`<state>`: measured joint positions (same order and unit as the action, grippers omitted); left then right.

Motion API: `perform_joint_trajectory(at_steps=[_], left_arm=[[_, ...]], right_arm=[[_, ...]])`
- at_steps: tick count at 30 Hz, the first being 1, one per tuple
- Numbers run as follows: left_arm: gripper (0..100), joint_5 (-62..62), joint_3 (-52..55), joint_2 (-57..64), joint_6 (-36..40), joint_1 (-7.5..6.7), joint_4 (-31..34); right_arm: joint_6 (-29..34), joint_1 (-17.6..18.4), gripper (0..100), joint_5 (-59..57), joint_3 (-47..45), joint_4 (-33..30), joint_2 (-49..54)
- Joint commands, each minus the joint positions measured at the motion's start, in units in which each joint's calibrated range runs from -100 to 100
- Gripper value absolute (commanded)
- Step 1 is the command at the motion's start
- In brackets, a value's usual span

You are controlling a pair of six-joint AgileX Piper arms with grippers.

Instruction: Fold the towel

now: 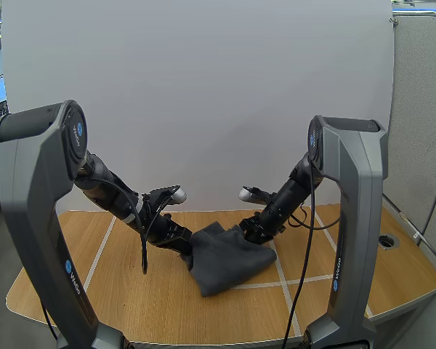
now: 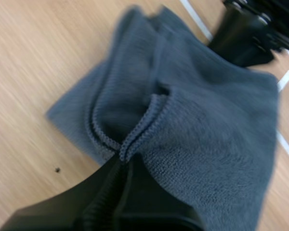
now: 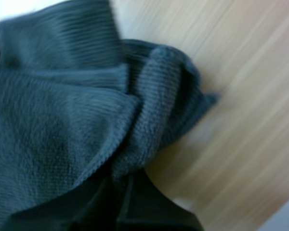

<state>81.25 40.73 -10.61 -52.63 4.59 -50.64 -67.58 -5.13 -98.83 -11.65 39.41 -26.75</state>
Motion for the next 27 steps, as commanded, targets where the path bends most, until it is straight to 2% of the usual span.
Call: perform_joint_trajectory(at_steps=[1, 4, 7, 9, 11, 12, 14, 16, 17, 18, 27], left_arm=[[0, -0.4, -6.8, -5.6, -0.8, 0.04, -1.4], [0, 0.8, -9.5, -5.7, -0.8, 0.04, -1.8], [1, 7.3, -12.0, -5.7, -0.7, 0.04, -1.9], [8, 12.6, -12.7, -5.7, -0.6, 0.04, -1.9], [21, 15.7, -12.7, -5.7, -0.5, 0.04, -1.7], [34, 16.8, -12.7, -5.7, -0.3, 0.04, -1.0], [55, 18.4, -12.7, -5.7, -0.3, 0.04, 0.0], [81, 18.7, -12.7, -5.7, -0.1, 0.04, 0.9], [99, 18.7, -12.7, -5.7, -0.1, 0.04, 1.2], [100, 18.7, -12.7, -5.7, -0.1, 0.04, 1.6], [100, 18.7, -15.5, -2.8, 1.1, 0.04, 2.7]], right_arm=[[-3.2, -0.4, 0, -1.2, -13.8, -2.0, 8.8], [-5.0, -0.4, 0, -1.2, -18.3, 0.9, 10.9], [-5.5, -0.4, 0, -1.2, -20.4, 2.0, 11.4], [-5.5, -0.4, 0, -1.2, -20.9, 1.9, 11.4], [-5.5, -0.4, 0, -1.2, -21.1, 1.9, 11.4], [-5.5, -0.4, 8, -1.2, -21.1, 1.9, 11.4], [-5.5, -0.4, 31, -1.2, -21.1, 1.9, 11.4], [-5.5, -0.4, 62, -1.2, -21.1, 1.9, 11.4], [-5.5, -0.4, 89, -1.2, -21.1, 1.9, 11.4], [-5.5, -0.4, 100, -1.2, -21.1, 1.9, 11.4], [-3.0, -1.4, 100, -1.2, -11.8, 2.4, 11.4]])
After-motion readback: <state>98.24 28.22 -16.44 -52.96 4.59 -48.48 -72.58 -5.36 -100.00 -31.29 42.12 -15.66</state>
